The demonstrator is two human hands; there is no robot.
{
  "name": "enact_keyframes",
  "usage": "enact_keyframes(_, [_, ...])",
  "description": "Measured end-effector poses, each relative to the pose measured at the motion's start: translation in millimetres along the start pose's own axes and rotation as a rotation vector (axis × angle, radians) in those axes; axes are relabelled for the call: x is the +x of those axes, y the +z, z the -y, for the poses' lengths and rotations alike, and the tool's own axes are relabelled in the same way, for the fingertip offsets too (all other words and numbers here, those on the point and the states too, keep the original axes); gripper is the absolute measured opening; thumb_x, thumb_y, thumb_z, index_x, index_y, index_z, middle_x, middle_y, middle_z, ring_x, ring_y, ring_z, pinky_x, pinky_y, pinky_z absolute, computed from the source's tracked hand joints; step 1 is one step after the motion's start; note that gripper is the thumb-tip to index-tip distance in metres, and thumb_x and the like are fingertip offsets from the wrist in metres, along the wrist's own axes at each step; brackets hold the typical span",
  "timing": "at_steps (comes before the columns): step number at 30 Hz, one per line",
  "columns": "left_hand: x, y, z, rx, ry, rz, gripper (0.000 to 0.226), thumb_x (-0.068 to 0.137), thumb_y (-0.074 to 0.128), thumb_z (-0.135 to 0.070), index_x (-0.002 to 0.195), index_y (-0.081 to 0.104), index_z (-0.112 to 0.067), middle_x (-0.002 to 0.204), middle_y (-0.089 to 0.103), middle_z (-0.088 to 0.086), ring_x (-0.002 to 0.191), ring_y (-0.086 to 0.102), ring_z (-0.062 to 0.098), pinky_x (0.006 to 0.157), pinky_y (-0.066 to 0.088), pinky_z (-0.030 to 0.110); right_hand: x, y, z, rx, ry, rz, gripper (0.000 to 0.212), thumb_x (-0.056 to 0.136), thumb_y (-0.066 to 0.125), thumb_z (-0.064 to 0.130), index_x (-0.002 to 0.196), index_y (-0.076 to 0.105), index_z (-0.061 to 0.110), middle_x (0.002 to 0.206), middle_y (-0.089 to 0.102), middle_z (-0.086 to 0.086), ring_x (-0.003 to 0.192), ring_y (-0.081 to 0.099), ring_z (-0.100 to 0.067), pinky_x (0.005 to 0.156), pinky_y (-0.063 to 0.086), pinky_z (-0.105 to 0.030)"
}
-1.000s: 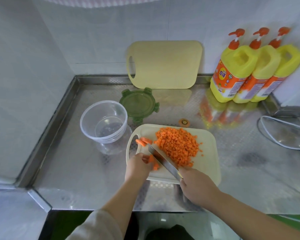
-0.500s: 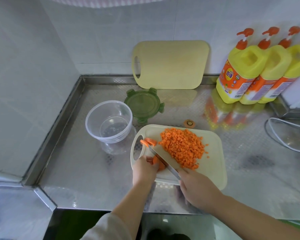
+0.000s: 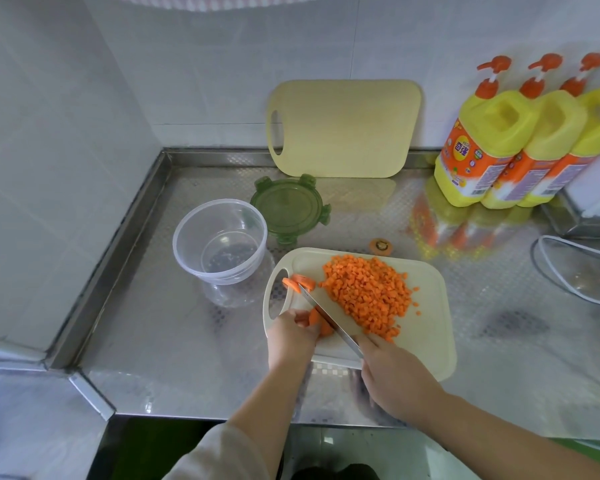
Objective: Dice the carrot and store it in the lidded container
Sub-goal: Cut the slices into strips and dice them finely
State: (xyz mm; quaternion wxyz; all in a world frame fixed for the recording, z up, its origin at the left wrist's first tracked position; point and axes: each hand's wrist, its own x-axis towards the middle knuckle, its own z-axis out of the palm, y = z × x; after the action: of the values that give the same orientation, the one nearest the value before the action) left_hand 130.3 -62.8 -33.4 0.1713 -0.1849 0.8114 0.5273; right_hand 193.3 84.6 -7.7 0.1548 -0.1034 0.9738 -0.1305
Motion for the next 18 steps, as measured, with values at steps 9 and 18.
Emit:
enact_keyframes(9, [3,-4,0,0.009,-0.038,0.003,0.009,0.087,0.066,-0.021,0.095,0.062,-0.019,0.094,0.069,0.001,0.085,0.066,0.023,0.077,0.051,0.027,-2,-12,0,0.117,0.065,-0.014,0.026,0.097,0.036,0.019,0.122,0.043,0.019,0.102,0.054,0.004,0.089,0.059,-0.017,0.076,0.047,-0.029])
enact_keyframes(18, [5,-6,0,-0.010,-0.079,-0.027,0.015,0.081,0.067,-0.015,0.074,0.058,-0.026,0.084,0.070,0.004,0.084,0.066,0.022,0.075,0.053,0.029,-7,-16,22,0.057,0.123,-0.027,0.033,0.095,0.039,0.012,0.127,0.039,0.021,0.114,0.054,0.003,0.097,0.058,-0.020,0.067,0.036,-0.028])
